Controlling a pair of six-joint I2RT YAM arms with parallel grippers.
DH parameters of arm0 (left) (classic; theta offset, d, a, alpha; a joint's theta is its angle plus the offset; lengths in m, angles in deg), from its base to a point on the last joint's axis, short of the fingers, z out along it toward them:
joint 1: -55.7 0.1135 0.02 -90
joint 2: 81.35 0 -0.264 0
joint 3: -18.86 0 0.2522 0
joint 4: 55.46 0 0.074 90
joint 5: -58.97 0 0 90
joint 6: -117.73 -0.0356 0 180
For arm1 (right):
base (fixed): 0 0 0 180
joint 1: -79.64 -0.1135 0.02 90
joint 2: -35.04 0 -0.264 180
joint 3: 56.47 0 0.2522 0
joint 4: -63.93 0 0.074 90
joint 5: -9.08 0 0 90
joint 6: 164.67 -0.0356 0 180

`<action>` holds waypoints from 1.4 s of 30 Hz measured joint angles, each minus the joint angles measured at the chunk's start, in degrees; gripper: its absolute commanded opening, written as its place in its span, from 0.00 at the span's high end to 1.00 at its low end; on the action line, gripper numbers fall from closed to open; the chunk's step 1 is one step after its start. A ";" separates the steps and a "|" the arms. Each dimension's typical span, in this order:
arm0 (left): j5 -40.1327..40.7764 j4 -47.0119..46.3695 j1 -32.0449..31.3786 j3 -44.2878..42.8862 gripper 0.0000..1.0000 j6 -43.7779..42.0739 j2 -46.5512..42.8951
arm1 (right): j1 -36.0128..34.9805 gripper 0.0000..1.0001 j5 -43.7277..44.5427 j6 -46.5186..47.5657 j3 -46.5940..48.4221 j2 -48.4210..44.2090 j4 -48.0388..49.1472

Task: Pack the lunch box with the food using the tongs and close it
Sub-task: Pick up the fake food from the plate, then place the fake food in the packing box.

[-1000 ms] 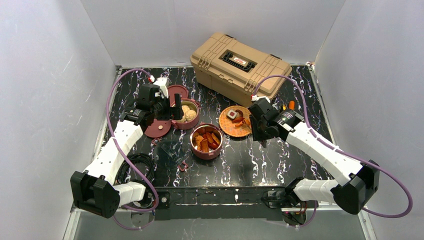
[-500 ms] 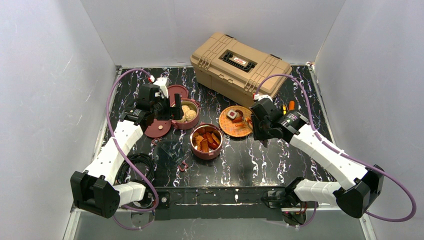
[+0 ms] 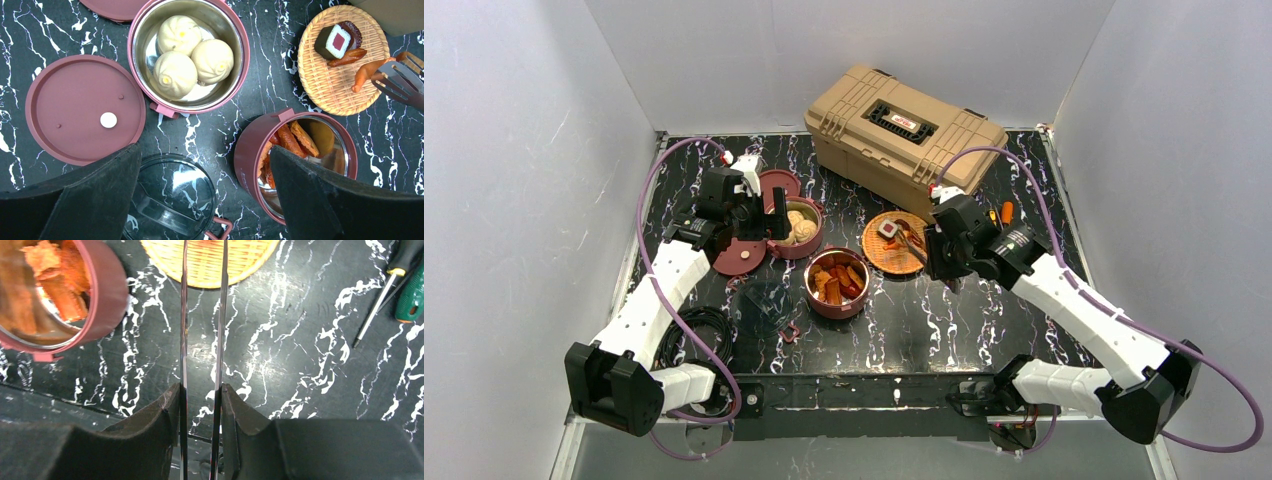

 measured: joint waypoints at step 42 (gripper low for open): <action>0.00 0.00 0.00 0.00 0.01 0.11 0.26 | -17.79 0.84 -5.95 4.68 -4.33 1.25 17.90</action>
